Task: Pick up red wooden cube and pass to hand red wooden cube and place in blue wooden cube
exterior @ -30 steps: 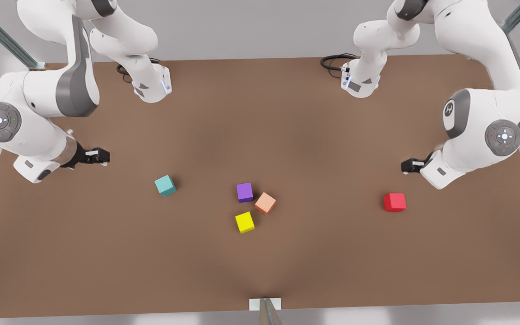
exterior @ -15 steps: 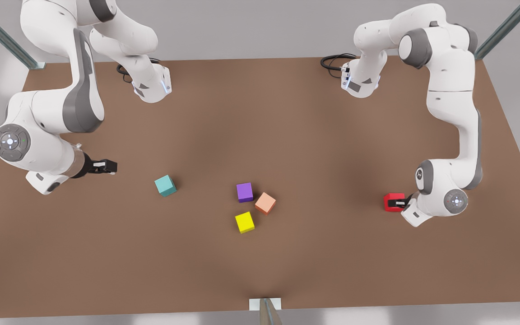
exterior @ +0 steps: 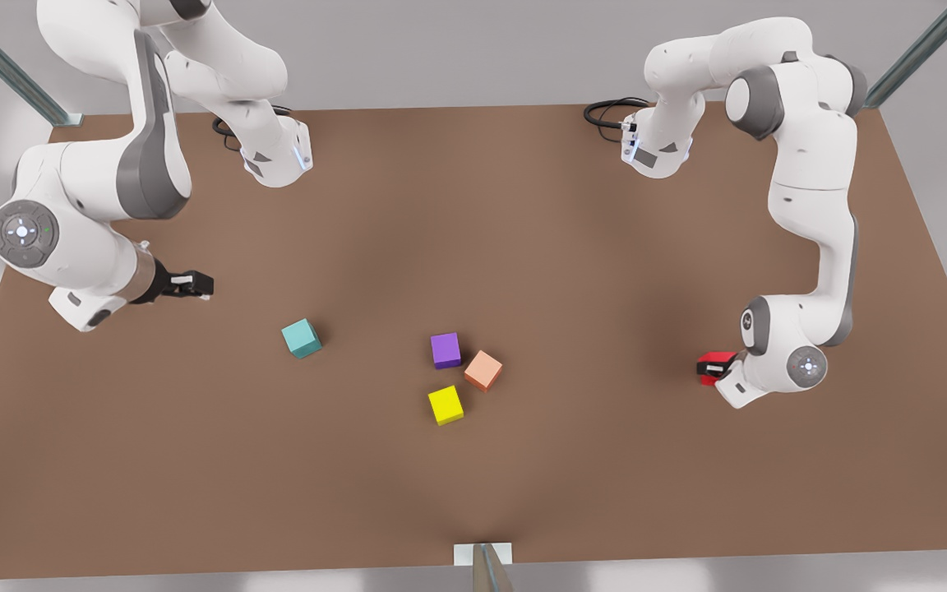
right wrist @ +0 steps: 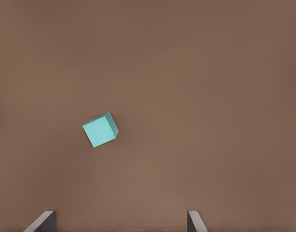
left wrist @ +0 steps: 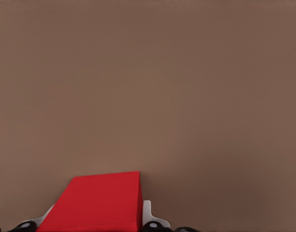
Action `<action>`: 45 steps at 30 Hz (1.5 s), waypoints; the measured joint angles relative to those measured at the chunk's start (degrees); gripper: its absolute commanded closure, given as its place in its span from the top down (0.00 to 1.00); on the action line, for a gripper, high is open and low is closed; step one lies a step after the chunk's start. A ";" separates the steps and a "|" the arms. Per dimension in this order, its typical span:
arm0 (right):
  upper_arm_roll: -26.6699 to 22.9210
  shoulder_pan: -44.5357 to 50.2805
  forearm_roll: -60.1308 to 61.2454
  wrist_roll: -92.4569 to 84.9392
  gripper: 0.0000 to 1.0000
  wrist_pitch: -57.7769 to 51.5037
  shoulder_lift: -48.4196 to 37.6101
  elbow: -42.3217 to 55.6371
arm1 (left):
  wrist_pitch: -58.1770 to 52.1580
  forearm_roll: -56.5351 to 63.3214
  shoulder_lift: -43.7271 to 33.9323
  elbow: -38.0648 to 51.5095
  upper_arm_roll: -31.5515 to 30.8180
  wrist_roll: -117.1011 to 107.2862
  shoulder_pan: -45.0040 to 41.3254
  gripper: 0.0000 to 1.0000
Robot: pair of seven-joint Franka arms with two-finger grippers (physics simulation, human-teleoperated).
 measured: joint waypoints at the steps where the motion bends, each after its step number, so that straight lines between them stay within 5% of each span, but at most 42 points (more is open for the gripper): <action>1: 0.00 -0.01 0.01 0.01 1.00 0.04 -0.01 -0.06 | 0.39 0.16 0.01 0.01 -0.02 0.07 0.04 0.61; 4: -0.01 -0.04 0.03 0.03 1.00 0.17 -0.01 -0.03 | 0.76 -0.57 -0.97 0.77 -0.77 -0.06 0.15 0.61; 8: -0.01 -0.12 0.04 0.05 1.00 0.26 0.06 0.13 | -8.28 -13.51 -1.07 13.96 -5.91 -1.42 -0.16 0.61; 12: -0.12 -0.20 2.74 -0.87 1.00 0.31 3.48 3.12 | -16.65 -28.13 1.40 21.87 -21.05 -2.57 -0.49 0.61; 14: 0.05 -0.56 12.18 -2.89 1.00 0.32 10.49 7.33 | -16.51 -34.26 2.82 23.92 -26.33 -3.20 -2.06 0.61; 16: 0.18 -0.71 24.94 -6.26 1.00 0.29 17.03 9.93 | -15.24 -38.56 10.69 32.20 -33.93 -3.76 -4.04 0.45; 18: 0.21 -0.74 36.63 -11.19 1.00 0.33 20.85 11.20 | -14.31 -41.31 14.60 35.70 -37.47 -3.81 -4.53 0.44; 28: 0.32 4.12 69.39 -49.51 1.00 5.89 30.88 12.56 | -10.55 -59.14 19.87 36.52 -38.65 3.74 -5.18 0.47; 45: 0.42 11.55 91.30 -97.81 1.00 20.01 31.28 5.43 | -5.46 -62.04 20.30 36.77 -38.74 5.87 -8.02 0.47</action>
